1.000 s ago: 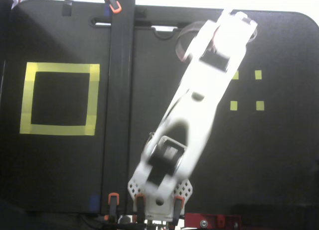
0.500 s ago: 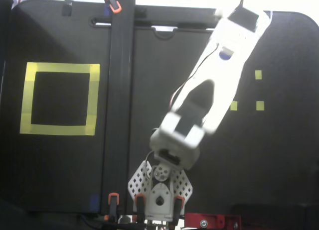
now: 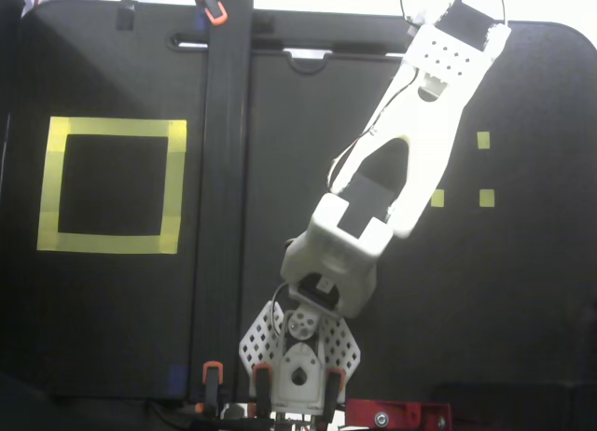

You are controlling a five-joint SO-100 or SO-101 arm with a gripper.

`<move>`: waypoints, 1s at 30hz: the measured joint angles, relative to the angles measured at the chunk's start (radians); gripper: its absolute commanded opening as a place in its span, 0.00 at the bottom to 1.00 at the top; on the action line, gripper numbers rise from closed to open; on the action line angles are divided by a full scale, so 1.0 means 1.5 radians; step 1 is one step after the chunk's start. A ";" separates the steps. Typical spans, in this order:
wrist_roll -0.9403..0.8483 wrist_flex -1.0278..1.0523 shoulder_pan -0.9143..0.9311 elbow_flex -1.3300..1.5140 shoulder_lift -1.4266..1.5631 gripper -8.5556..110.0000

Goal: Grasp the block and place it in the designated area.

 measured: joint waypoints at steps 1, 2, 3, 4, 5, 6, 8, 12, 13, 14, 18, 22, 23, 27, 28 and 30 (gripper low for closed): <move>0.000 -0.003 0.000 0.000 0.000 0.07; 0.000 -0.005 0.000 0.000 0.000 0.07; -0.002 -0.007 0.000 0.000 0.000 0.07; -0.007 -0.010 -0.001 0.000 0.000 0.07; -0.014 -0.013 -0.002 0.000 0.000 0.07; -0.027 -0.017 -0.004 0.000 0.000 0.07; -0.052 -0.029 -0.008 0.000 0.000 0.07; -0.148 -0.056 -0.013 0.000 0.000 0.07; -0.179 -0.058 -0.019 0.000 0.000 0.07; -0.218 -0.058 -0.022 0.000 0.000 0.07; -0.402 -0.046 -0.021 0.000 0.000 0.07; -0.628 -0.024 -0.033 0.000 0.000 0.07; -0.678 -0.021 -0.032 0.000 0.000 0.07; -0.853 -0.018 -0.043 -0.001 0.000 0.07; -0.896 -0.016 -0.044 -0.001 0.000 0.07; -0.981 -0.016 -0.042 -0.001 0.000 0.07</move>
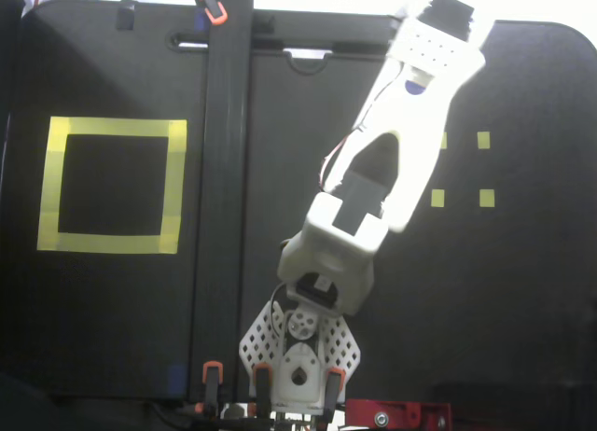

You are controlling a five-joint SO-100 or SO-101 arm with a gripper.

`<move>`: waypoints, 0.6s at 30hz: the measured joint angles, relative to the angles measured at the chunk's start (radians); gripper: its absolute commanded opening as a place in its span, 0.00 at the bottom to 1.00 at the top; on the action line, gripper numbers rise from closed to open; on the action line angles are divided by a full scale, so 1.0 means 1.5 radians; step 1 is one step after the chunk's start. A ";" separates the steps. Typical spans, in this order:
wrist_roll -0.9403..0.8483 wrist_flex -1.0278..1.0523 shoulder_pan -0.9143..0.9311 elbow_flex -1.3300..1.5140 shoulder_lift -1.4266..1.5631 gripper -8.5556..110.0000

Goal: Grasp the block and place it in the designated area.

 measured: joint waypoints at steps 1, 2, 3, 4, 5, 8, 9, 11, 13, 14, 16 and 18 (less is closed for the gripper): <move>-0.041 0.001 0.000 0.000 0.000 0.07; -0.081 0.003 -0.004 0.000 0.000 0.07; -0.119 0.007 -0.010 0.000 0.000 0.07; -0.151 0.012 -0.014 0.000 0.000 0.07; -0.182 0.019 -0.015 0.000 0.000 0.07; -0.263 0.044 -0.015 0.000 0.000 0.07; -0.295 0.053 -0.019 0.000 0.000 0.07; -0.360 0.073 -0.022 0.000 0.000 0.07; -0.381 0.081 -0.022 0.000 0.000 0.07; -0.389 0.082 -0.022 0.000 0.000 0.07; -0.394 0.082 -0.022 0.000 0.000 0.07; -0.395 0.082 -0.022 0.000 0.005 0.07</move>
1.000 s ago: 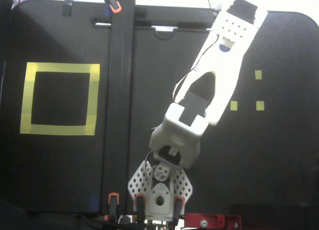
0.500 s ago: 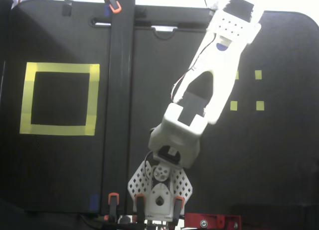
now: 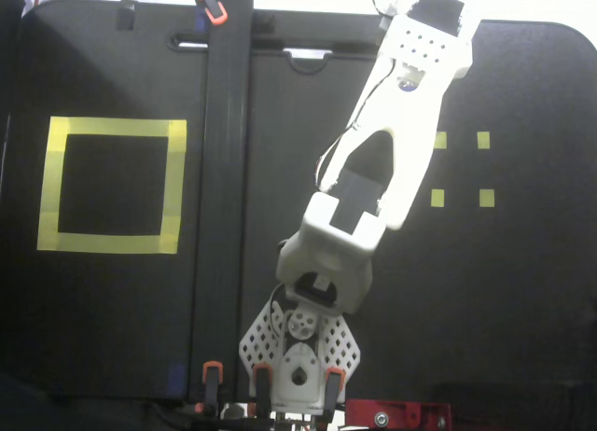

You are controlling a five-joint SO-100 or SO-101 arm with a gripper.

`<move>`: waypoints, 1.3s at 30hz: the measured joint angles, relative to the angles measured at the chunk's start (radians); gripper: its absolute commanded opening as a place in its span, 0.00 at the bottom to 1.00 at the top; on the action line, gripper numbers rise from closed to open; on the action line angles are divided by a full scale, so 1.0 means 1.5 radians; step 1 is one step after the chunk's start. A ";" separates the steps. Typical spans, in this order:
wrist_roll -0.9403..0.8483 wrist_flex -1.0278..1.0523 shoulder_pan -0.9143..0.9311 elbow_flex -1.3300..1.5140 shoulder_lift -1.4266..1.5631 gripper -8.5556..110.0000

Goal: Grasp the block and place it in the designated area.

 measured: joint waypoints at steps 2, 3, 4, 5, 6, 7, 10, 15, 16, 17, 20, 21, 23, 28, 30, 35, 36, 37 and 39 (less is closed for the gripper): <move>0.000 -0.002 0.000 0.000 0.003 0.08; 0.000 -0.003 0.000 0.000 0.004 0.08; 0.000 -0.005 0.000 0.000 0.004 0.10; 0.000 -0.008 0.000 0.000 0.004 0.12; 0.000 -0.010 0.000 0.000 0.004 0.15; 0.000 -0.013 0.000 0.000 0.004 0.18; 0.000 -0.020 0.004 0.000 0.004 0.29; 0.000 -0.026 0.010 0.000 0.004 0.35; -0.001 -0.027 0.011 0.000 0.004 0.35; -0.002 -0.027 0.012 0.000 0.004 0.35; -0.004 -0.027 0.019 0.000 0.004 0.35; -0.004 -0.027 0.021 0.000 0.004 0.35; -0.005 -0.025 0.027 0.000 0.004 0.35; -0.015 -0.025 0.034 0.000 0.004 0.35; -0.020 -0.025 0.039 0.000 0.004 0.35; -0.039 -0.031 0.044 0.000 -0.001 0.37; -0.041 -0.035 0.047 0.000 -0.006 0.37; -0.043 -0.039 0.049 0.000 -0.013 0.37; -0.043 -0.049 0.051 0.000 -0.029 0.37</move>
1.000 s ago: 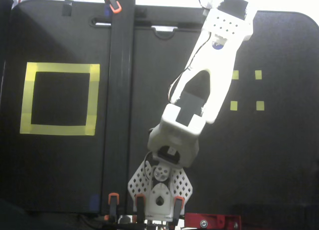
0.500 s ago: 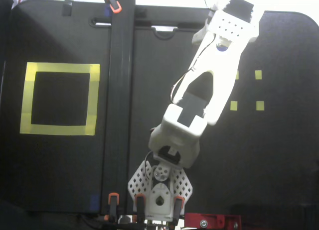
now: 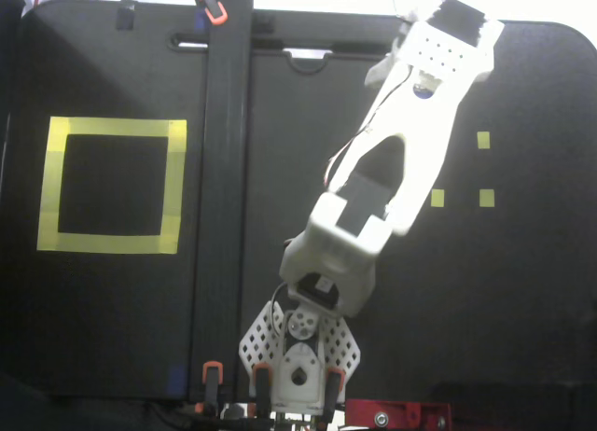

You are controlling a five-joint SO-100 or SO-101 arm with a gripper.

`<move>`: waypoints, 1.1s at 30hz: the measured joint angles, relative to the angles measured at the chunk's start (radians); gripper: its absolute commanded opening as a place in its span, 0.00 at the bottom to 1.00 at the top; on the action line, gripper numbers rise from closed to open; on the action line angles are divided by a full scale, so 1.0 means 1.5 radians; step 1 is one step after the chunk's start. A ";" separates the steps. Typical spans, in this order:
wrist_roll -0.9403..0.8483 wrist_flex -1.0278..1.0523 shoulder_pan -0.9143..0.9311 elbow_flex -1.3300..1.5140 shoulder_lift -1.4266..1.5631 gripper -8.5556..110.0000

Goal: Grasp the block and place it in the designated area.

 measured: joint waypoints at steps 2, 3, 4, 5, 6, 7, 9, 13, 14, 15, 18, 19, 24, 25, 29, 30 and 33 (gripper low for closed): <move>0.000 -0.012 0.001 0.000 -0.017 0.37; 0.000 -0.018 0.002 0.000 -0.031 0.37; 0.000 -0.024 0.003 0.000 -0.041 0.37; 0.000 -0.029 0.004 0.000 -0.052 0.37; 0.000 -0.033 0.006 0.000 -0.063 0.37; 0.000 -0.036 0.007 0.000 -0.072 0.37; 0.000 -0.043 0.008 0.000 -0.087 0.37; 0.000 -0.057 0.013 0.000 -0.112 0.37; 0.000 -0.062 0.013 0.000 -0.119 0.37; 0.000 -0.067 0.014 0.000 -0.125 0.37; 0.000 -0.083 0.016 0.000 -0.143 0.37; 0.000 -0.087 0.016 0.000 -0.150 0.37; 0.000 -0.108 0.018 0.000 -0.181 0.37; 0.000 -0.111 0.018 0.000 -0.185 0.37; 0.000 -0.118 0.017 0.000 -0.200 0.37; 0.000 -0.118 0.017 0.000 -0.202 0.37; 0.002 -0.117 0.008 0.000 -0.207 0.37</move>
